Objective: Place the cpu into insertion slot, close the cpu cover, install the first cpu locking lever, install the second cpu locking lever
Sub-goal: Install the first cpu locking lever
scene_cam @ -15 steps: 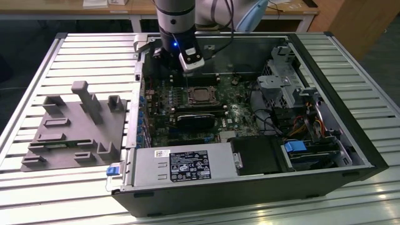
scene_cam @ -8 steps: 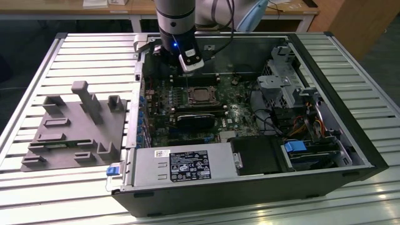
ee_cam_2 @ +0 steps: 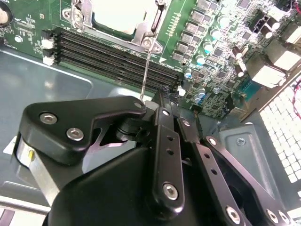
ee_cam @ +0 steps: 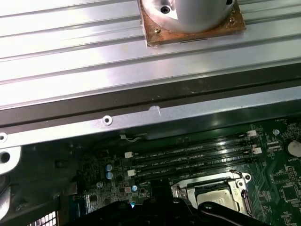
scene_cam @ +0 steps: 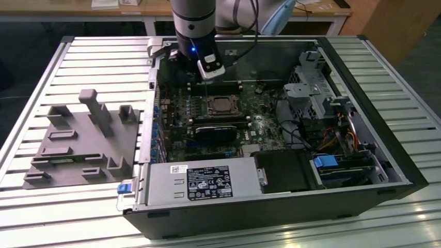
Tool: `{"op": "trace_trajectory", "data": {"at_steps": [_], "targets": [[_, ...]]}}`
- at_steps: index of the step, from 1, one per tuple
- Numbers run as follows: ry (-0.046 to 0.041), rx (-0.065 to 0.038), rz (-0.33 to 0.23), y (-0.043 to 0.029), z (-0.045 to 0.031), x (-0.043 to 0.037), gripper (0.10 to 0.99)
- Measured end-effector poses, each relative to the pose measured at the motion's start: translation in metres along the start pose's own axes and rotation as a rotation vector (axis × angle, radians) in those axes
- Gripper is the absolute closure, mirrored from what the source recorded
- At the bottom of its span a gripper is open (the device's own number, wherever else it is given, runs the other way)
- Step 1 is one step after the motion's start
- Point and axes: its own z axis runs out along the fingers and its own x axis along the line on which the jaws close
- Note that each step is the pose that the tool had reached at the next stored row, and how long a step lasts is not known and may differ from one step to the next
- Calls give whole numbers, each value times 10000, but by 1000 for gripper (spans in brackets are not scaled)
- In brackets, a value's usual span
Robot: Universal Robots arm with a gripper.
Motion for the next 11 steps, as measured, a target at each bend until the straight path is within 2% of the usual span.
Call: {"op": "trace_trajectory", "data": {"at_steps": [6,11], "targets": [[3,1,2,18,5,-96,980],[16,3,6,45,12,-237,980]]}}
